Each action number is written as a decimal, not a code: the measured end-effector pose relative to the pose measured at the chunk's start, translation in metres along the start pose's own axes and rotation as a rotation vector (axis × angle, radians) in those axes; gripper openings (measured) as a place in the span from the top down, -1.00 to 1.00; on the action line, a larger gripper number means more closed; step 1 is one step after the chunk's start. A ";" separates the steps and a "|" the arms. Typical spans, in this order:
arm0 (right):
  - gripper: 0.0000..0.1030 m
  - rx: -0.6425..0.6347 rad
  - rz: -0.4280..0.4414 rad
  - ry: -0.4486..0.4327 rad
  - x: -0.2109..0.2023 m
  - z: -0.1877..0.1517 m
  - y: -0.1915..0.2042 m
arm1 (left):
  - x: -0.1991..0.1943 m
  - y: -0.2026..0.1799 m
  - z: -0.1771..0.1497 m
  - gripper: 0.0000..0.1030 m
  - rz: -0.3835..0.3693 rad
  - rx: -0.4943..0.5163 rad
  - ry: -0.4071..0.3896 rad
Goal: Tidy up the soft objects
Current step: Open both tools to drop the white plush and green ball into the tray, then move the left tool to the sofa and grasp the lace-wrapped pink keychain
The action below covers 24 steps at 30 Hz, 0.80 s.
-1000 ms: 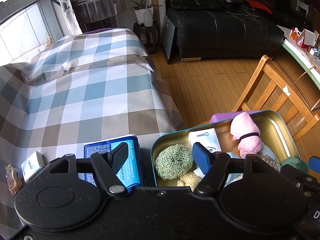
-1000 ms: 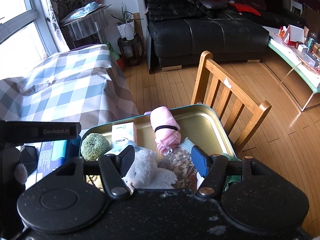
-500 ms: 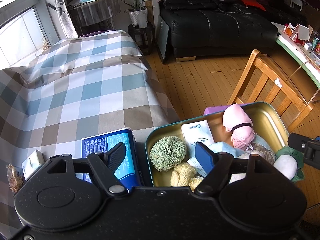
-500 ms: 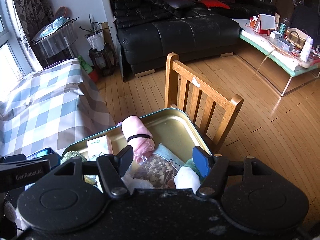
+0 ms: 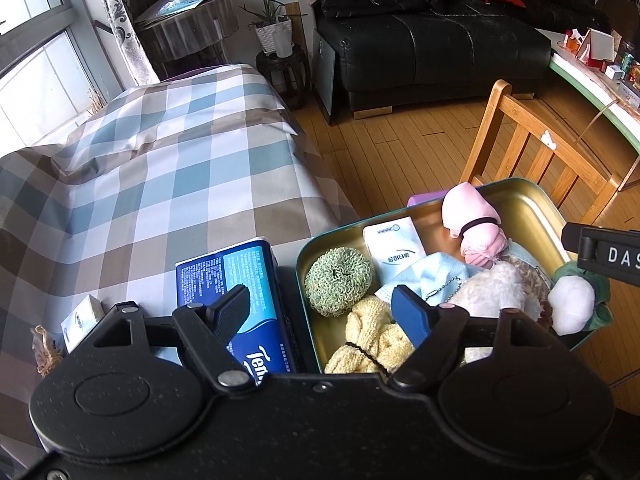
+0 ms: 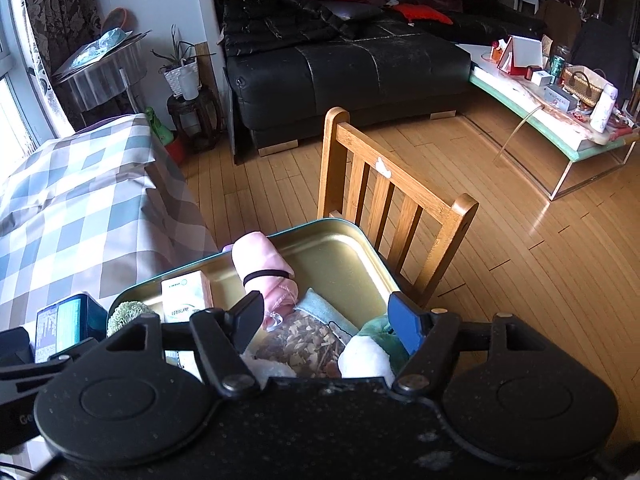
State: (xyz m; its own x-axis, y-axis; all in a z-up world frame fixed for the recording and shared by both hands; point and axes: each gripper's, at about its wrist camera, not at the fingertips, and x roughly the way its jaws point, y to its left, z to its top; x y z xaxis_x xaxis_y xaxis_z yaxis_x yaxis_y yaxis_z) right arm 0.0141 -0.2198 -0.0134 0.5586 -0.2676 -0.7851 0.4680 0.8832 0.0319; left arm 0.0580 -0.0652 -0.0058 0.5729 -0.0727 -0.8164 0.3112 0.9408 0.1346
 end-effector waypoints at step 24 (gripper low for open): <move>-0.44 -0.090 -0.036 -0.057 -0.004 -0.008 0.025 | -0.016 0.058 -0.027 -0.43 0.056 -0.074 0.023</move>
State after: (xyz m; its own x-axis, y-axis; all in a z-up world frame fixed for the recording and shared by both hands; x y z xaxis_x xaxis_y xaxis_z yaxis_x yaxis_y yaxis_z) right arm 0.0179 -0.1936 -0.0144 0.5820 -0.3190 -0.7480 0.4266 0.9029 -0.0531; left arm 0.0461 0.0000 0.0000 0.5700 -0.0122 -0.8216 0.2217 0.9651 0.1395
